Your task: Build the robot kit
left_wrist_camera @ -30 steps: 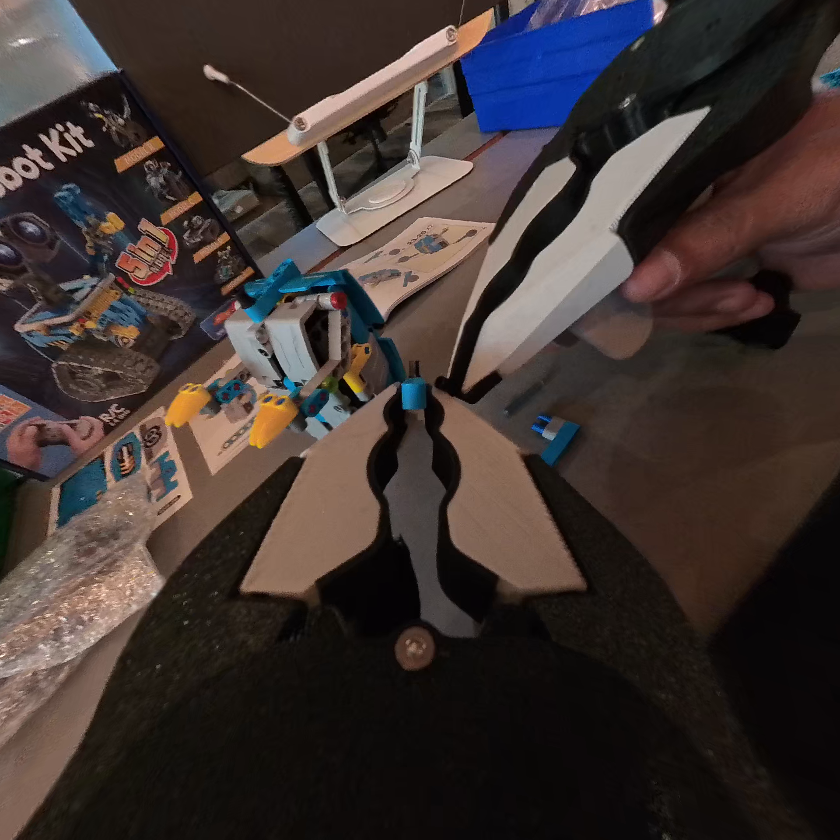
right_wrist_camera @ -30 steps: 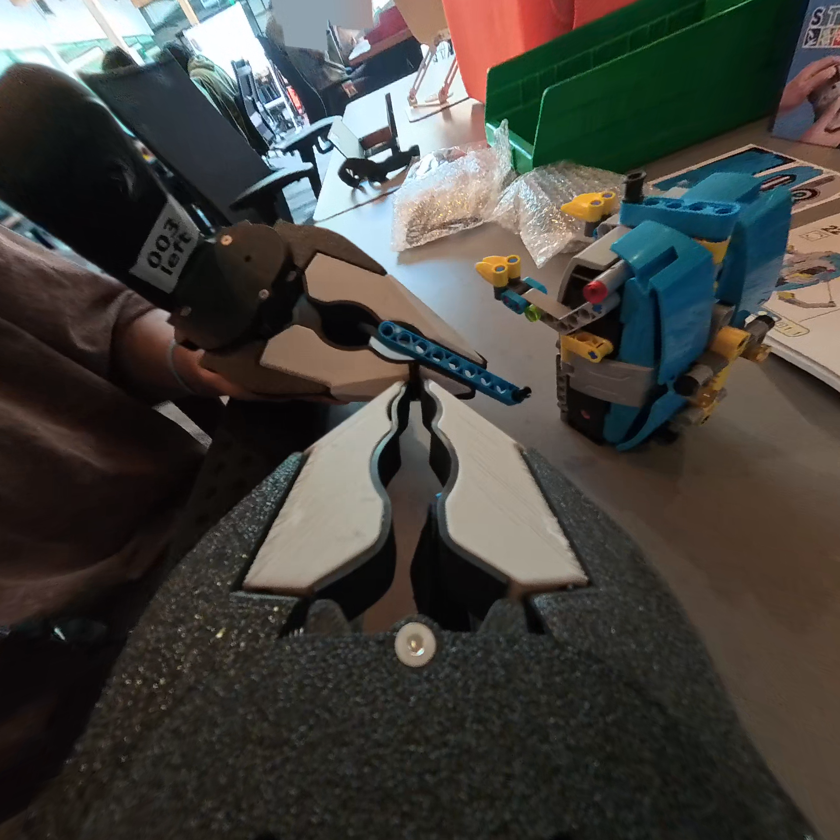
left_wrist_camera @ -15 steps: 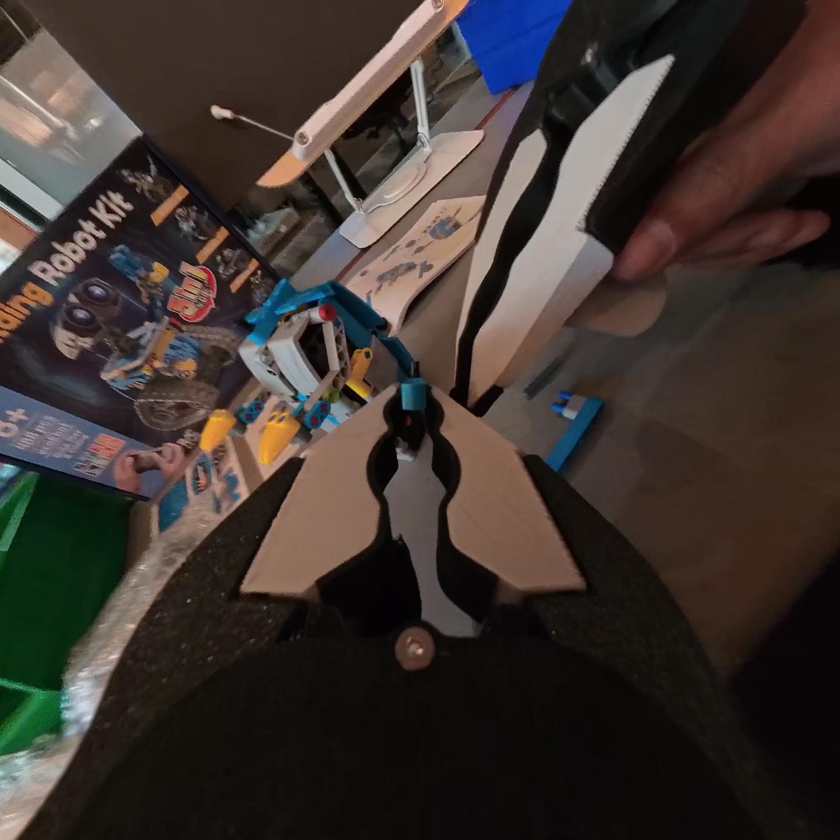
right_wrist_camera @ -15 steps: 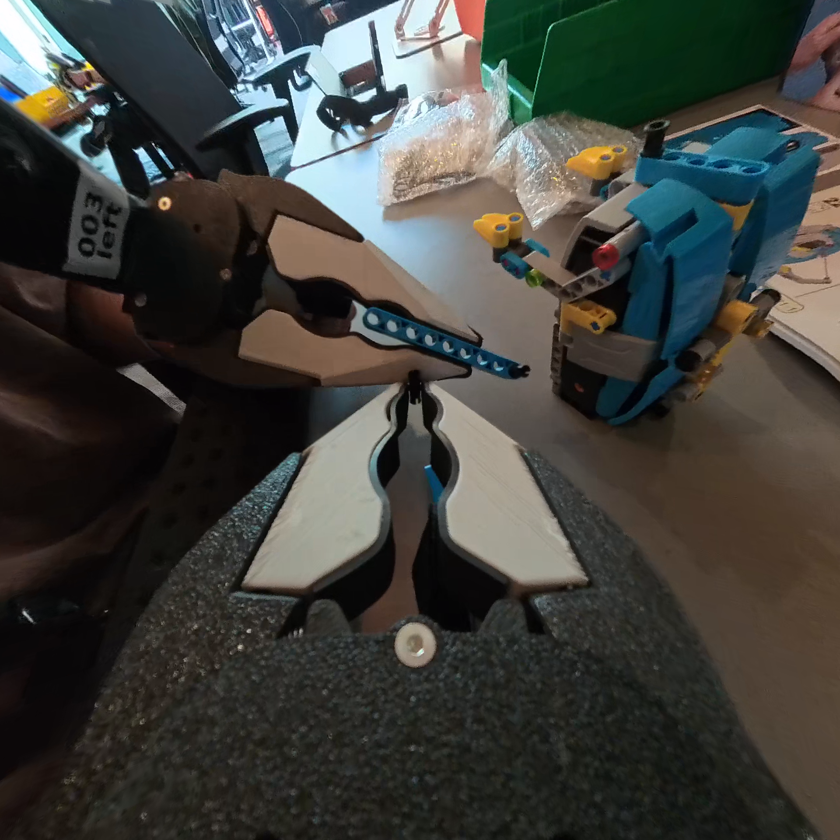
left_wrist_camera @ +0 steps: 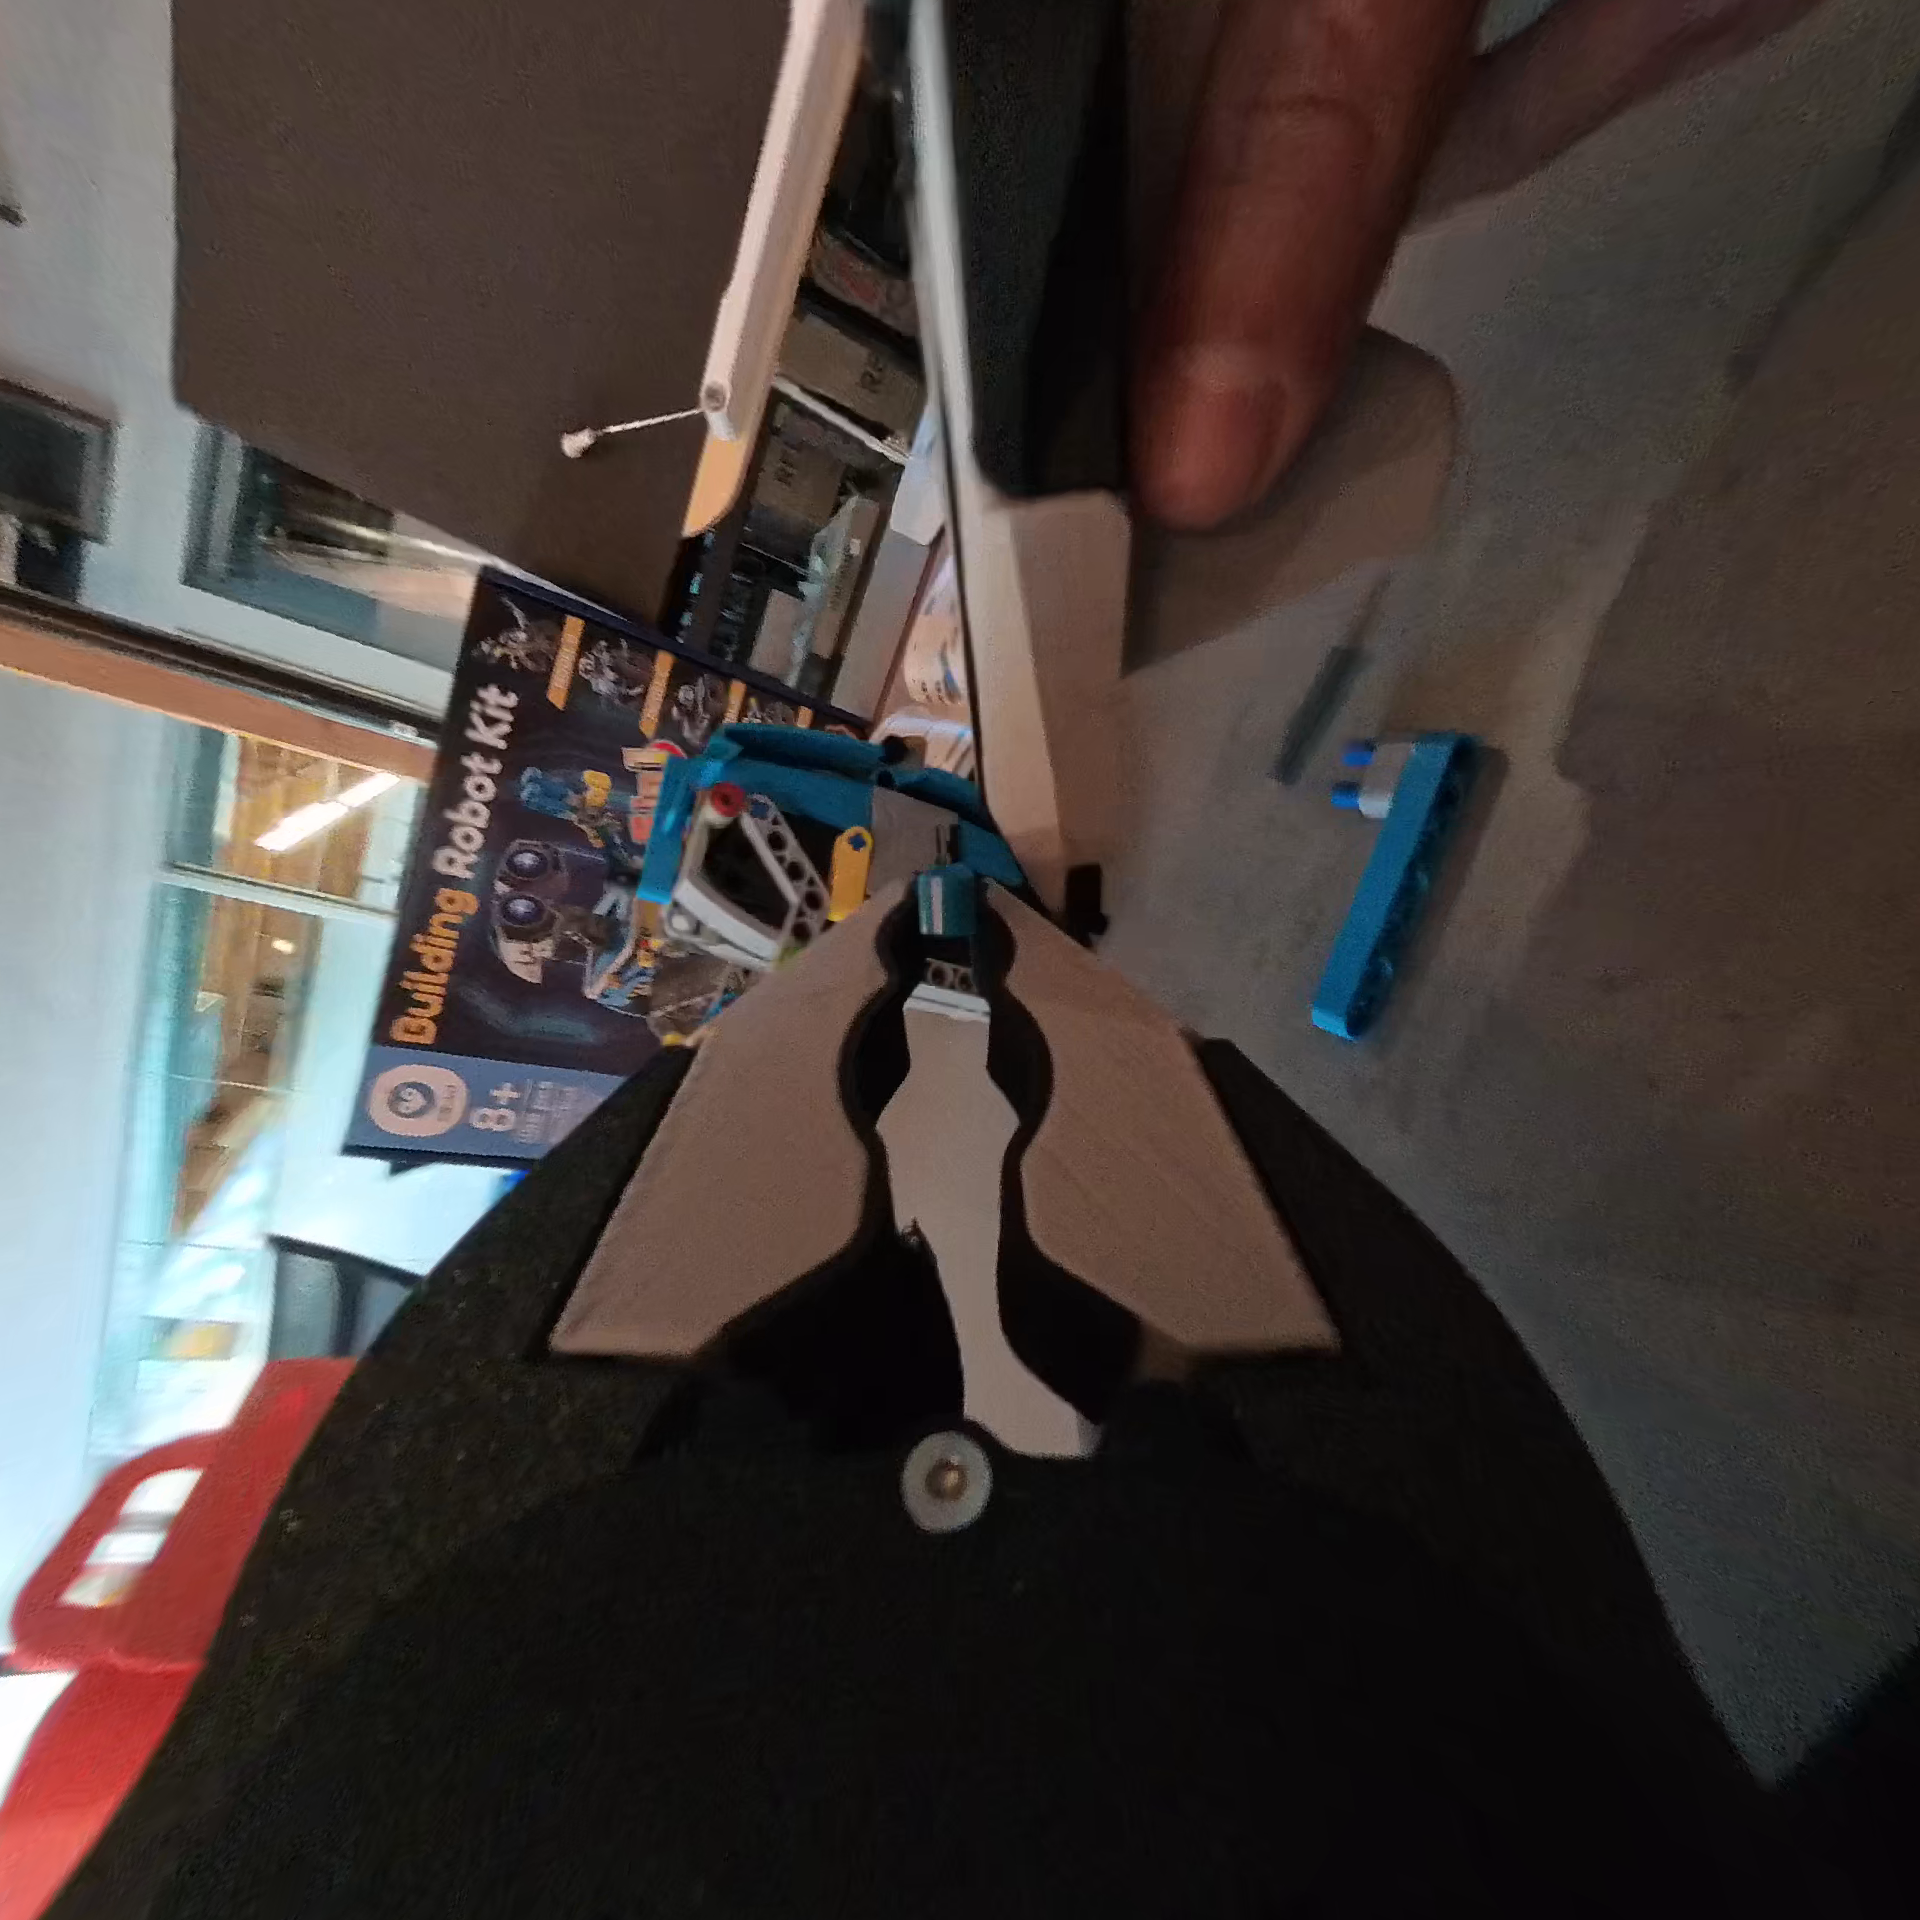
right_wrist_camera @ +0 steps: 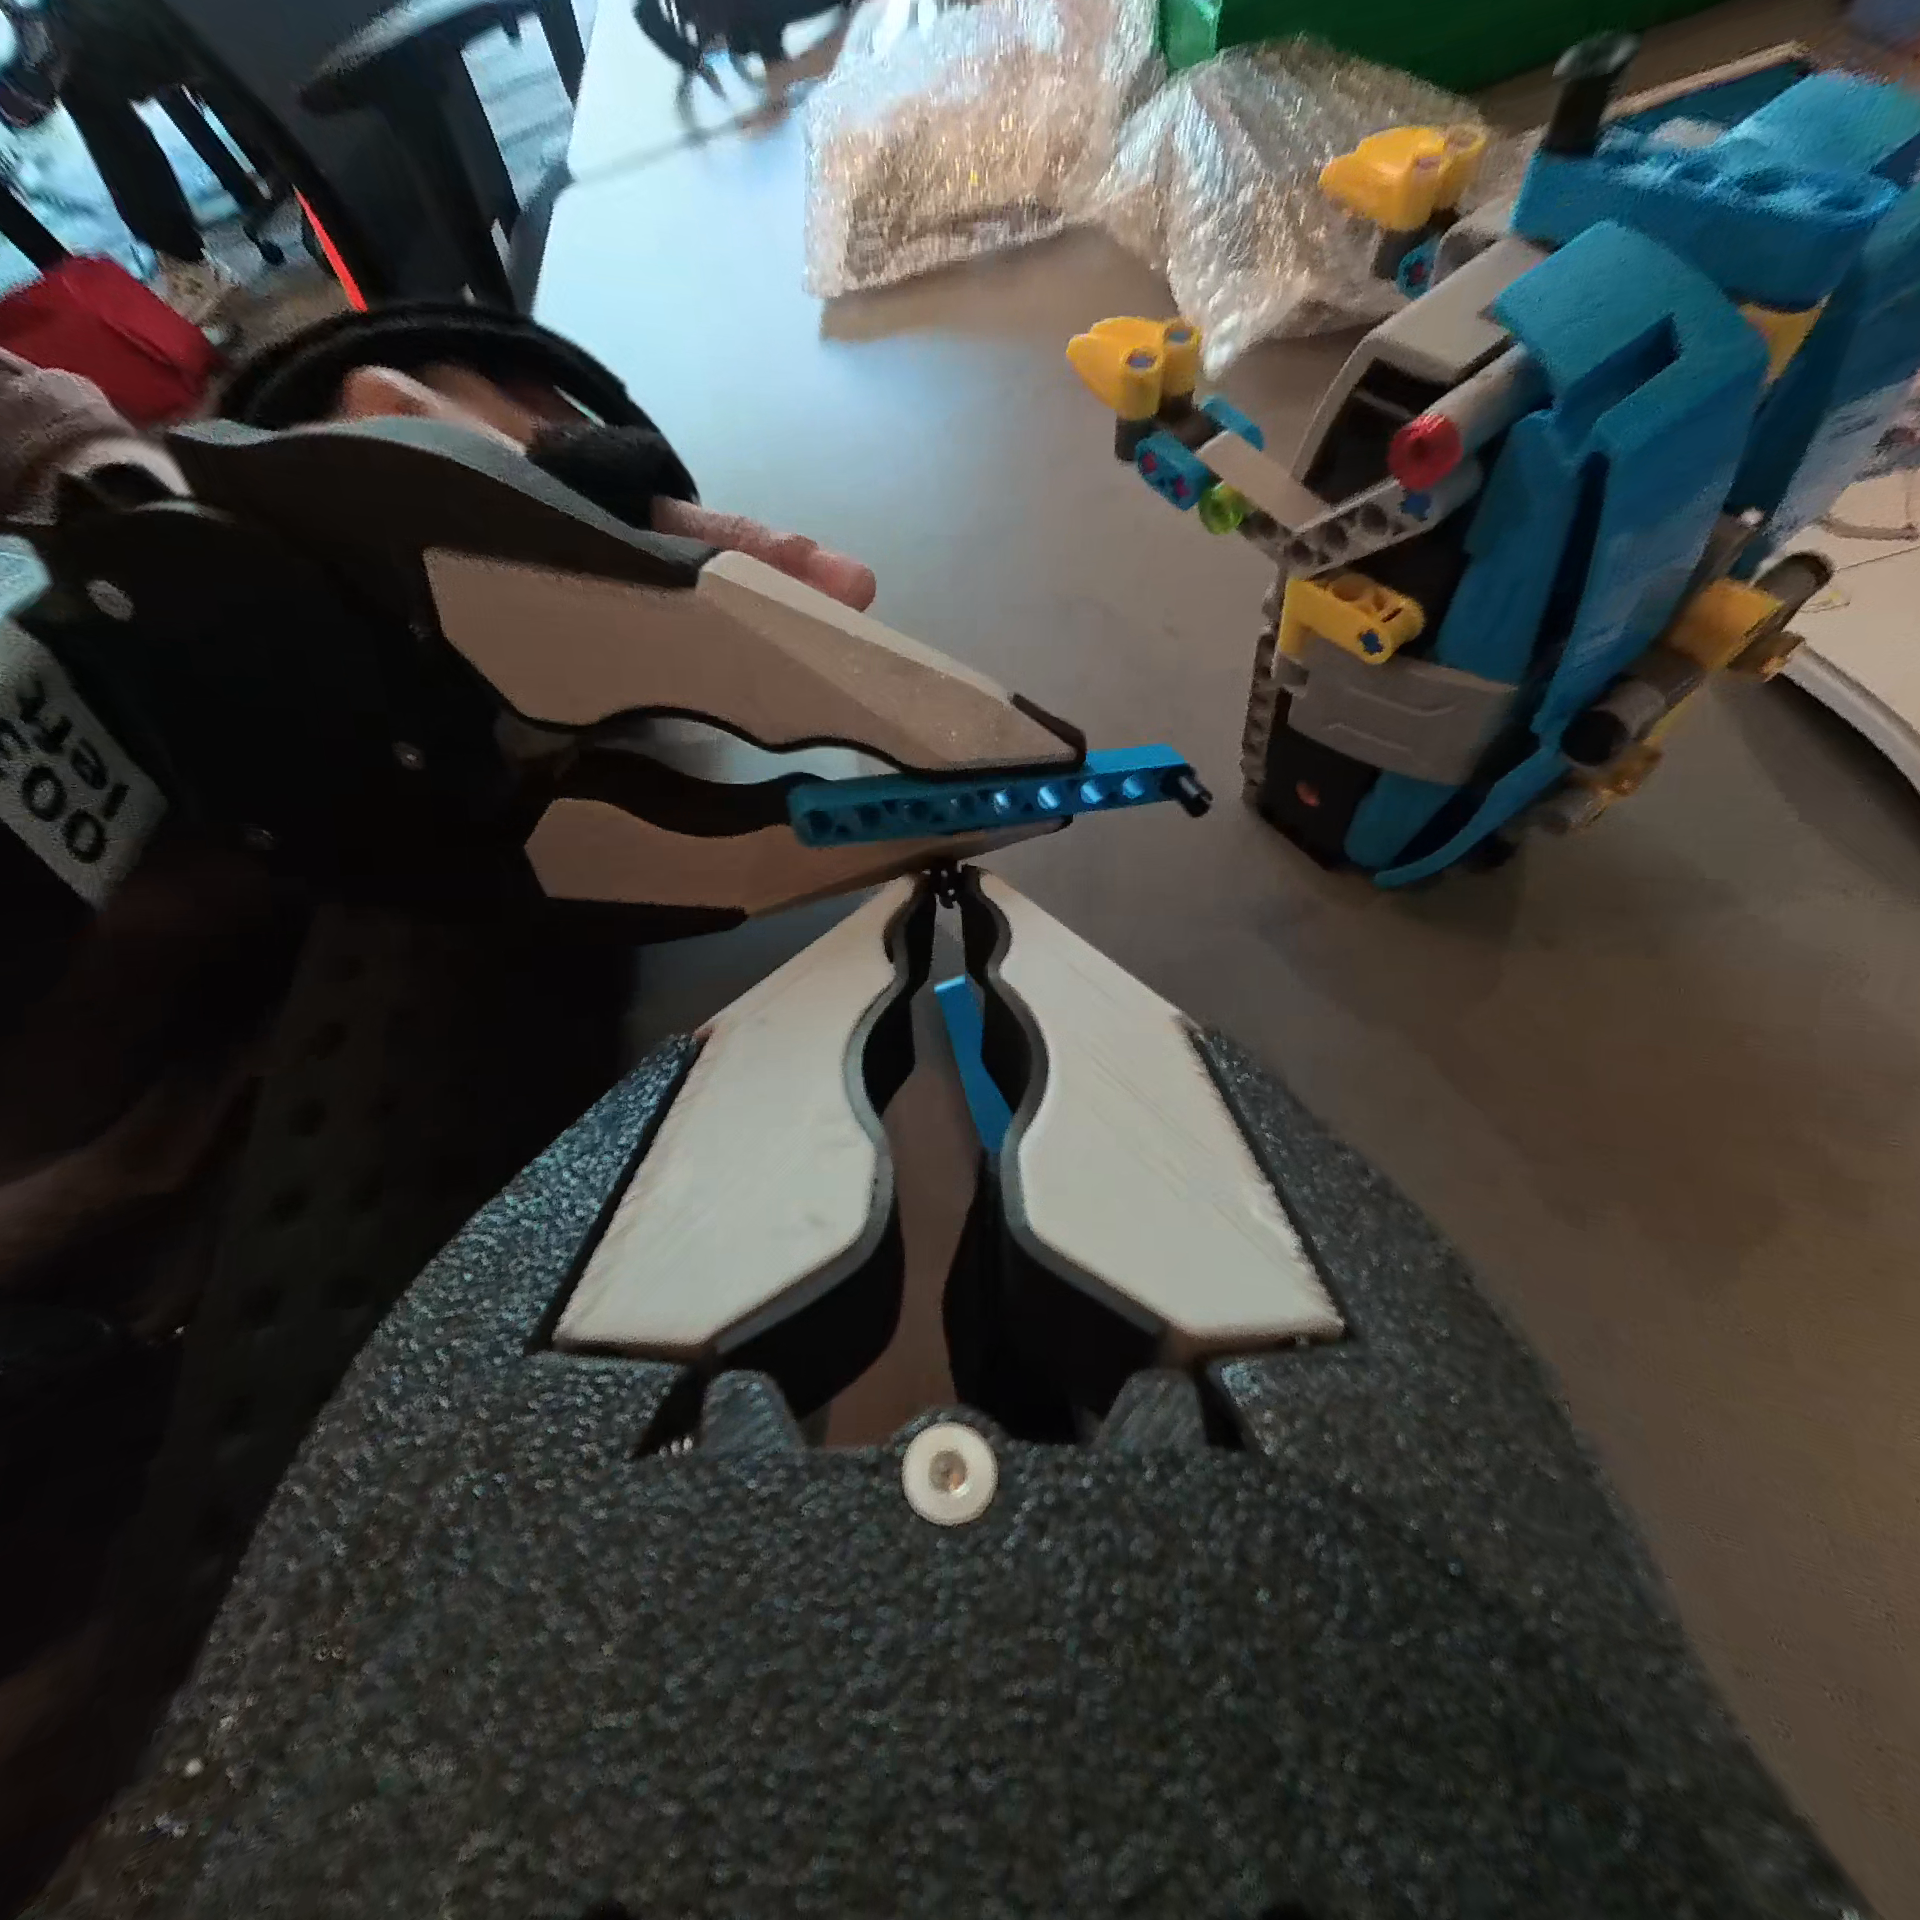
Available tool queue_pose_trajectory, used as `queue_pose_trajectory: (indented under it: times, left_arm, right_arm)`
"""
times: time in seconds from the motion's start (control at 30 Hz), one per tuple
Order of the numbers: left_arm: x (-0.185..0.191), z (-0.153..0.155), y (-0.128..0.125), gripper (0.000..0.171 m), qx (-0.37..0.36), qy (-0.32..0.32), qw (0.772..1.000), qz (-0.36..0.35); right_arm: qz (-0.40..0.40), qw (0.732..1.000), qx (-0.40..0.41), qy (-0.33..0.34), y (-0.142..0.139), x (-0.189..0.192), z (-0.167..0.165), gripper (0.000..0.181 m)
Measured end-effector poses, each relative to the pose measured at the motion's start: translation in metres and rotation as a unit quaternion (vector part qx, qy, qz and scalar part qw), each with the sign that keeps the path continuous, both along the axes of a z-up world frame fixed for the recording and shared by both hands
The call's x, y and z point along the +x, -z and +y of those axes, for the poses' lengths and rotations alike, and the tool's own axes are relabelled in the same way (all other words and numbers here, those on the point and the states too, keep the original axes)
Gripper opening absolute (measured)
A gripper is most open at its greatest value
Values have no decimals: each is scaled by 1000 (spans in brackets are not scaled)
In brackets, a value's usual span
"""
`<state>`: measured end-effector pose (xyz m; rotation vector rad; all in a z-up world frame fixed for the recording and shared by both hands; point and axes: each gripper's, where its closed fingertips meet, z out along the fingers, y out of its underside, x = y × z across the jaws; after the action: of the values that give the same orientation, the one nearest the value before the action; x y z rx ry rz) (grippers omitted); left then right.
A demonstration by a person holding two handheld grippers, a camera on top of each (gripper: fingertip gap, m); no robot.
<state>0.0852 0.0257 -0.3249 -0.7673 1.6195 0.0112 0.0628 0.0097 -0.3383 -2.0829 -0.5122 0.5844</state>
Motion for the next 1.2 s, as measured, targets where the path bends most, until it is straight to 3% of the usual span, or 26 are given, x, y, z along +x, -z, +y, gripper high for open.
queue_pose_trajectory:
  times: [0.13,0.2,0.3,0.53,0.83,1.2]
  left_arm:
    - [-2,7,-12,6,-173,10,983,-54]
    - [-2,-1,-23,6,-264,52,959,-87]
    - [-3,-11,-42,6,-356,97,920,-134]
    - [-6,-16,-48,6,-367,116,911,-146]
    - [-7,-15,-47,6,-359,114,915,-145]
    - [-8,-15,-49,6,-357,122,914,-149]
  right_arm:
    - [107,992,50,32,-37,16,5,4]
    - [188,978,81,31,-58,21,4,4]
    - [239,966,90,38,-66,19,7,4]
    - [160,974,154,49,-72,11,11,4]
    - [182,972,141,54,-70,14,10,4]
    - [152,974,161,50,-84,35,-4,4]
